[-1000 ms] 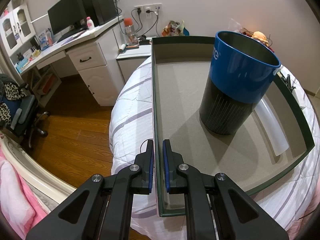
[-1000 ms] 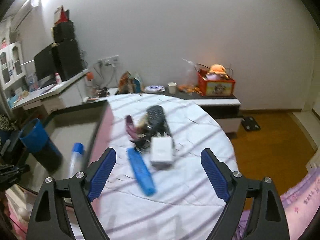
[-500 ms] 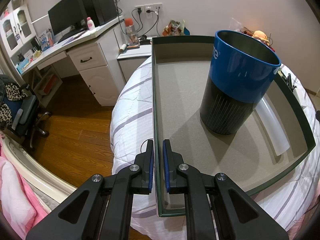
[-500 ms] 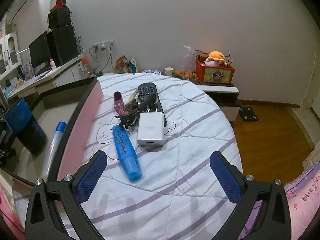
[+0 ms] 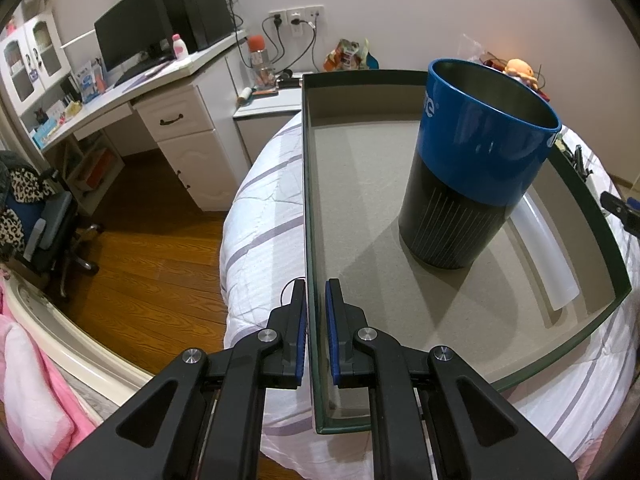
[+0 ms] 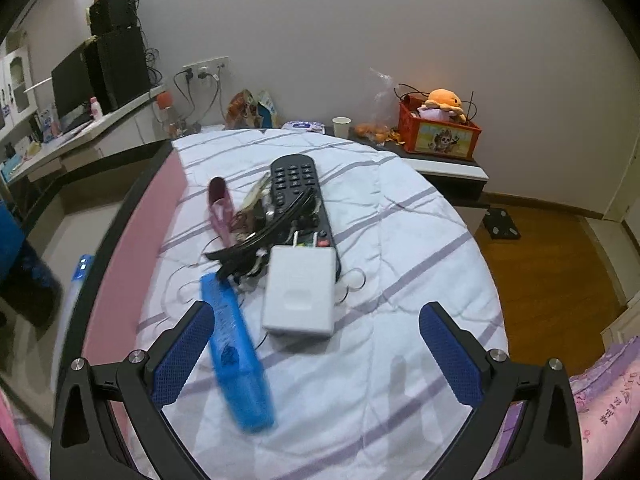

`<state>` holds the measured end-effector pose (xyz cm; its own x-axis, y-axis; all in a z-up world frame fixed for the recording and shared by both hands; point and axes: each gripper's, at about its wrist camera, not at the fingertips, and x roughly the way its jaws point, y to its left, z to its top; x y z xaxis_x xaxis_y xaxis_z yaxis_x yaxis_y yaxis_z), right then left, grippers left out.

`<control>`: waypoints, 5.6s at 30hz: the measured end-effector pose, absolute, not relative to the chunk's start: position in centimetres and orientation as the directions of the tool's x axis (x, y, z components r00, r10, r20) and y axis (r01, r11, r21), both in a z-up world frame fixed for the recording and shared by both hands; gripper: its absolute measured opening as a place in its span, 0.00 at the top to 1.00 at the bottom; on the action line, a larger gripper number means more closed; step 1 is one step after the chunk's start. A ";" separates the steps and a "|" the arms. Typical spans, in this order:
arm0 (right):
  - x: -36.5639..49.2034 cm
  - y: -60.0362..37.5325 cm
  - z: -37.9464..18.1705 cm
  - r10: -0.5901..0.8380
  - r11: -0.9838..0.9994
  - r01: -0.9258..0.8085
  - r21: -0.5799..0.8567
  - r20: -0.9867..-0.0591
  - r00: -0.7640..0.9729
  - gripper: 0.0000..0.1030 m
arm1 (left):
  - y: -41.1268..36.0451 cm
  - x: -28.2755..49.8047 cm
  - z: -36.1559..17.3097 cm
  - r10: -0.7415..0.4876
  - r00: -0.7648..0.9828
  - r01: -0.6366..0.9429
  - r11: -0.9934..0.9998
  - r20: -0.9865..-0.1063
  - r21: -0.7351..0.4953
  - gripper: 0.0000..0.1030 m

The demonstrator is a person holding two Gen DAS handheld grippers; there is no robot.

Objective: Organize rigid objects
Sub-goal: 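Return the right gripper to the bed and grasp the white charger, then carry the white charger with the right gripper and release it in the tray, then move the right gripper back toward the remote and highlighter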

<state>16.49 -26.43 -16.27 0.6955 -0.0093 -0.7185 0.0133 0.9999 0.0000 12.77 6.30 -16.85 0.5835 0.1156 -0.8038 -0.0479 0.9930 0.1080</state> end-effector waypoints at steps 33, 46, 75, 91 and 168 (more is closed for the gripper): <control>15.9 -26.6 -15.2 0.045 0.999 -0.041 0.023 -0.709 0.704 0.60 | 6.2 12.7 -16.9 0.115 0.584 -0.049 0.993 -0.804 0.106 0.91; 13.7 -23.7 -9.7 0.136 0.990 -0.135 0.047 -0.600 0.788 0.60 | 6.2 12.7 -16.8 0.106 0.586 -0.050 0.994 -0.803 0.095 0.91; 14.4 -9.0 -15.5 0.338 0.889 -0.454 0.062 -0.758 0.558 0.60 | 6.2 12.7 -16.7 0.095 0.590 -0.038 0.995 -0.802 0.090 0.91; 13.9 -7.9 -15.4 0.339 0.868 -0.495 0.038 -0.773 0.536 0.60 | 6.1 12.9 -16.9 0.091 0.591 -0.035 0.996 -0.801 0.088 0.91; 13.7 -24.3 -17.7 0.046 0.999 -0.015 0.048 -0.749 0.661 0.00 | 6.1 12.4 -16.9 0.116 0.585 -0.048 0.993 -0.803 0.109 0.91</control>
